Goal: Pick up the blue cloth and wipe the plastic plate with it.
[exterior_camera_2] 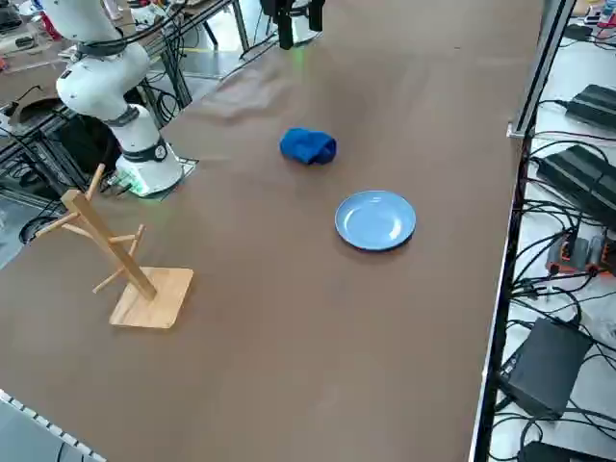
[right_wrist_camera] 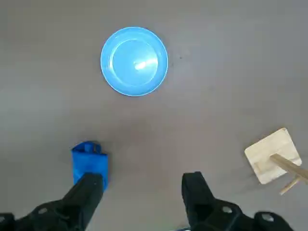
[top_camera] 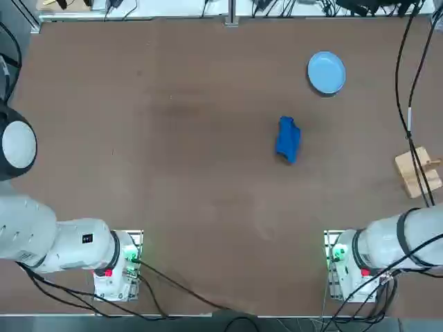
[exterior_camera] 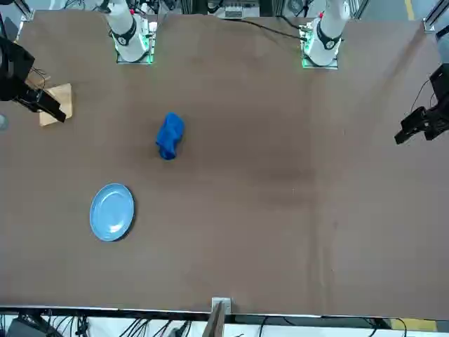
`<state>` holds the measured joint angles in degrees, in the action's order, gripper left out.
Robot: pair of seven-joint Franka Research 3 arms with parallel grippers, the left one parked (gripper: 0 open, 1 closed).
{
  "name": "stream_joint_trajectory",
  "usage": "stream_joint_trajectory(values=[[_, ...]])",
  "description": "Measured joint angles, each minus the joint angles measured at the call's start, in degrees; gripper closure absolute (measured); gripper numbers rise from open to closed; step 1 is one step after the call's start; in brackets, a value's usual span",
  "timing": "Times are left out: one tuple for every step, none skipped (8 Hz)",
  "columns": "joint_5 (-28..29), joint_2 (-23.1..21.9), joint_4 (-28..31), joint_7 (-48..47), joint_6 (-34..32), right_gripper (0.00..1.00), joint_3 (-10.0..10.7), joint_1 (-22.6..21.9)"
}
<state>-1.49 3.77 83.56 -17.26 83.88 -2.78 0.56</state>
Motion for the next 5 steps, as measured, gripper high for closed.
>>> stream_joint_trajectory(values=[[0.0,0.0,0.0,0.0,0.0,0.0,0.0,-0.02],[0.0,0.0,-0.01,-0.01,0.0,0.0,-0.02,-0.13],[0.17,0.02,-0.01,-0.02,0.41,0.0,-0.09,-0.3],[0.28,0.26,0.17,-0.02,1.53,0.0,-0.12,-0.38],[0.24,1.03,0.79,-0.02,2.64,0.0,-0.12,-0.41]])
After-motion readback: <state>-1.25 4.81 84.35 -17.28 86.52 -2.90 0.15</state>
